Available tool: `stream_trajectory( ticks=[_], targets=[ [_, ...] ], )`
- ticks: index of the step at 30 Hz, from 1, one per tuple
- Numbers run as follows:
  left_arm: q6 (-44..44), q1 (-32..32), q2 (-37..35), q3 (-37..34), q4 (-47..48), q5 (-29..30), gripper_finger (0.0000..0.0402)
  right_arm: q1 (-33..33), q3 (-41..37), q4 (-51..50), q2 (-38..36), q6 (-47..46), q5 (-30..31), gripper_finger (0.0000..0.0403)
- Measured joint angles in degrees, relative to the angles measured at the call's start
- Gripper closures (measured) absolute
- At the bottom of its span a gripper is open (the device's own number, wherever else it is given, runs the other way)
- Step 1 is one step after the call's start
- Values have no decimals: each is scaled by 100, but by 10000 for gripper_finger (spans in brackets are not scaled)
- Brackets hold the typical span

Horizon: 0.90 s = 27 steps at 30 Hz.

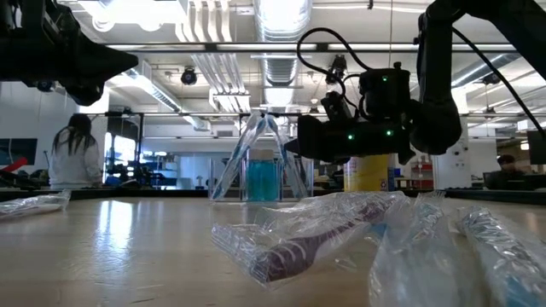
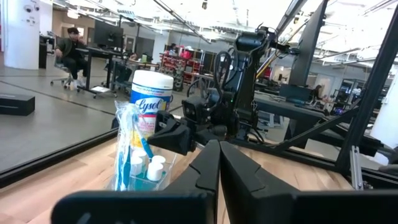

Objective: Pick & Place toothbrushing station
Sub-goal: Put the blue toothbrush into the transparent organizer

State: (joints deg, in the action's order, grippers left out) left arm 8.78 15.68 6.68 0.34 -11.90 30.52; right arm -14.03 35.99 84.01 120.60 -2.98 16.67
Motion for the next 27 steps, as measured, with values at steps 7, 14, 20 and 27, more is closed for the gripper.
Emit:
stream_trajectory(
  ticks=[7,14,20,27],
  targets=[
    [0,0,0,0,0,0,388,1,-2,-80,-54,-36,-111,394],
    [12,0,0,0,42,0,386,18,-17,-678,-360,-228,-245,354],
    [36,0,2,0,142,-2,385,16,-22,-1564,-1017,-205,-214,307],
    [62,-2,2,0,137,-1,390,55,-22,-3473,-2418,-103,-214,279]
  ],
)
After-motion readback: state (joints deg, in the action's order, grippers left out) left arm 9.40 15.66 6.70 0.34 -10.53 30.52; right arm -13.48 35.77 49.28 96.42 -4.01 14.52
